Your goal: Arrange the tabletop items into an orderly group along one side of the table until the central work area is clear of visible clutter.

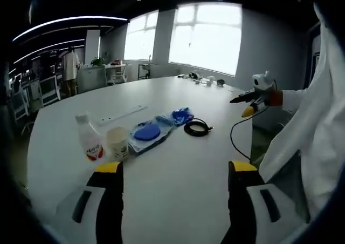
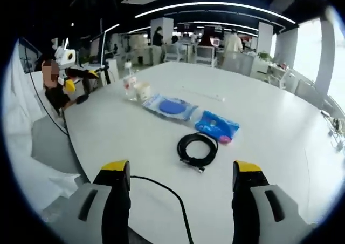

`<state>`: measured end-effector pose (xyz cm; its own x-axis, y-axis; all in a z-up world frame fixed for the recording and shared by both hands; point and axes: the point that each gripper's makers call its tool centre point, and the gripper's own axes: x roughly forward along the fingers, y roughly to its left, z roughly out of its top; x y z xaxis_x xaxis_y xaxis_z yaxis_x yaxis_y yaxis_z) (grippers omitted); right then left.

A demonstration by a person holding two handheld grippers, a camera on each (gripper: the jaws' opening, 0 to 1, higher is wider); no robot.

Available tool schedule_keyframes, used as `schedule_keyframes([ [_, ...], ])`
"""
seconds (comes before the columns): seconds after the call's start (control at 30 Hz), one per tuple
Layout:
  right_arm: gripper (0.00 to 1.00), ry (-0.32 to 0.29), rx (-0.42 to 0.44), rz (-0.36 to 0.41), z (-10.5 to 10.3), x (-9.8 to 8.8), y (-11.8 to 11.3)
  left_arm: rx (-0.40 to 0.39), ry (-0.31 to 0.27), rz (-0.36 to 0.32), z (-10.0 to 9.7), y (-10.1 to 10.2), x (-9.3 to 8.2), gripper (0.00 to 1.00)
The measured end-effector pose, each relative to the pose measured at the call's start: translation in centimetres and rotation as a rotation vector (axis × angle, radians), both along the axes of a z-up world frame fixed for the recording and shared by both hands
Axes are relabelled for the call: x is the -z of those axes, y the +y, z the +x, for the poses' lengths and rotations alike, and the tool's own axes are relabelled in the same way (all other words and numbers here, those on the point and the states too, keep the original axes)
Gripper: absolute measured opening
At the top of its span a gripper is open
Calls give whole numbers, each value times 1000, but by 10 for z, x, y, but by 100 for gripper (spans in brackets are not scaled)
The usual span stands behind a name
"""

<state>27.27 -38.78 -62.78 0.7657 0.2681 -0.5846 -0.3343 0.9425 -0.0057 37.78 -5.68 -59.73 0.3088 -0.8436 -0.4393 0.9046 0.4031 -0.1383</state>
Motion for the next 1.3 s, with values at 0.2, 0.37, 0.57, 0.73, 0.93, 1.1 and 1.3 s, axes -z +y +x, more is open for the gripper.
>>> schedule_keyframes([
  [0.2,78,4,40,28,-12,2,-9,-25,31,0,-11,-1,12,83],
  [0.37,77,21,50,45,-18,11,-10,-47,62,-7,-19,-2,24,84],
  [0.57,77,33,45,56,-20,16,-5,-51,83,-7,-25,-3,32,83],
  [0.73,77,31,31,62,-20,17,4,-47,82,-12,-29,-5,29,84],
  [0.93,77,26,24,67,-20,16,6,-51,74,-17,-30,-5,26,83],
  [1.1,77,19,19,65,-18,15,5,-49,74,-18,-32,-4,26,82],
  [1.3,78,11,20,61,-16,14,5,-49,82,-18,-36,-3,28,82],
])
